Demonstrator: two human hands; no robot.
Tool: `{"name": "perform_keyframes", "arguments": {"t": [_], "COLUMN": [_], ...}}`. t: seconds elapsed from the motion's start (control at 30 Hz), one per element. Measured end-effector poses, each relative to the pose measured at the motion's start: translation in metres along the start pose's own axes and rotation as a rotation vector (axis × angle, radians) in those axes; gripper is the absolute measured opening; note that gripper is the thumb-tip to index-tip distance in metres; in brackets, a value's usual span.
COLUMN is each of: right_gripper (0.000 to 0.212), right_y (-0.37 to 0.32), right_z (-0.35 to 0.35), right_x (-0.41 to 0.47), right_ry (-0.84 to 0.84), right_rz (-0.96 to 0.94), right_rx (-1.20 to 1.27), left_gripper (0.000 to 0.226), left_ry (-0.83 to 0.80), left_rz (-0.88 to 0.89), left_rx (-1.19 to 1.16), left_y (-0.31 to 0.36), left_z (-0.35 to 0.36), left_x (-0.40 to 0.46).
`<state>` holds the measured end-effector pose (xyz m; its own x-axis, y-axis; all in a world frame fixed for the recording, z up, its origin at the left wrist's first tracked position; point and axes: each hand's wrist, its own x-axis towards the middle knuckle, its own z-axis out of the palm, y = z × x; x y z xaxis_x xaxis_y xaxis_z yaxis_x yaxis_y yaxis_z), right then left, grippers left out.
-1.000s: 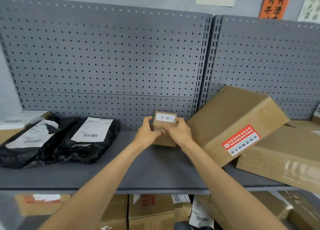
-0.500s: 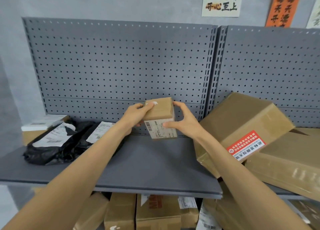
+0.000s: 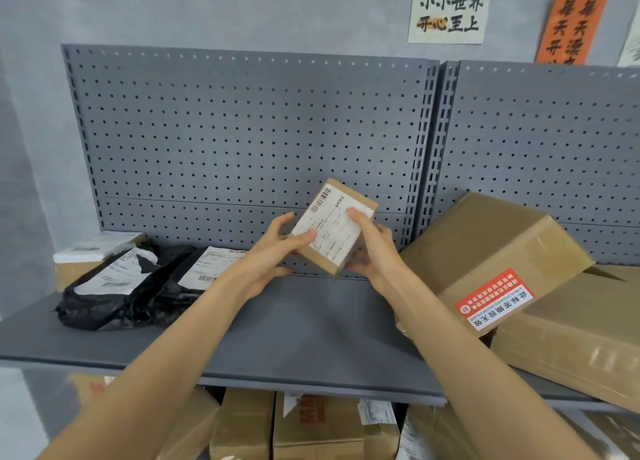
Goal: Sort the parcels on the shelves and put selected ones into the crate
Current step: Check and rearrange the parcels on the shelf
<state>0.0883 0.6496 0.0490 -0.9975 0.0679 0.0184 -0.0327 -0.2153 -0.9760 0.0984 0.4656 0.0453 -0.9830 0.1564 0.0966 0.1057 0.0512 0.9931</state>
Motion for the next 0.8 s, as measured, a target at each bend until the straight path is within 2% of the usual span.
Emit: {"name": "perform_keyframes", "arguments": {"t": [0.13,0.2,0.3,0.47,0.57,0.73,0.8], "right_gripper": [0.045,0.044,0.055,0.056,0.040,0.023,0.025], "right_y": [0.007,0.009,0.006,-0.003,-0.008,-0.003,0.000], "right_z": [0.006,0.008,0.003,-0.016,-0.014,-0.008,-0.007], "right_x": [-0.006,-0.008,-0.009,-0.006,-0.010,-0.015,-0.014], "right_ry": [-0.056,-0.091,-0.135,-0.167,-0.216,-0.158,-0.121], "right_rz": [0.136,0.142,0.154,0.084,0.086,0.108,0.115], "right_rx": [0.162,0.119,0.004,-0.169,-0.133,-0.098,-0.095], "left_gripper": [0.053,0.038,0.027,0.029,0.027,0.031,0.038], "left_ry": [0.079,0.109,0.156,0.128,0.114,0.129,0.159], "left_rz": [0.038,0.067,0.081,0.033,-0.001,-0.036,-0.055], "left_rx": [-0.166,-0.205,-0.241,-0.148,-0.123,-0.096,-0.011], "left_y": [-0.011,-0.009,-0.001,0.010,0.014,0.008,0.003], "left_z": [0.002,0.002,-0.002,-0.016,-0.018,-0.021,-0.027], "left_x": [0.001,0.000,-0.001,-0.004,-0.006,-0.001,0.003]}}
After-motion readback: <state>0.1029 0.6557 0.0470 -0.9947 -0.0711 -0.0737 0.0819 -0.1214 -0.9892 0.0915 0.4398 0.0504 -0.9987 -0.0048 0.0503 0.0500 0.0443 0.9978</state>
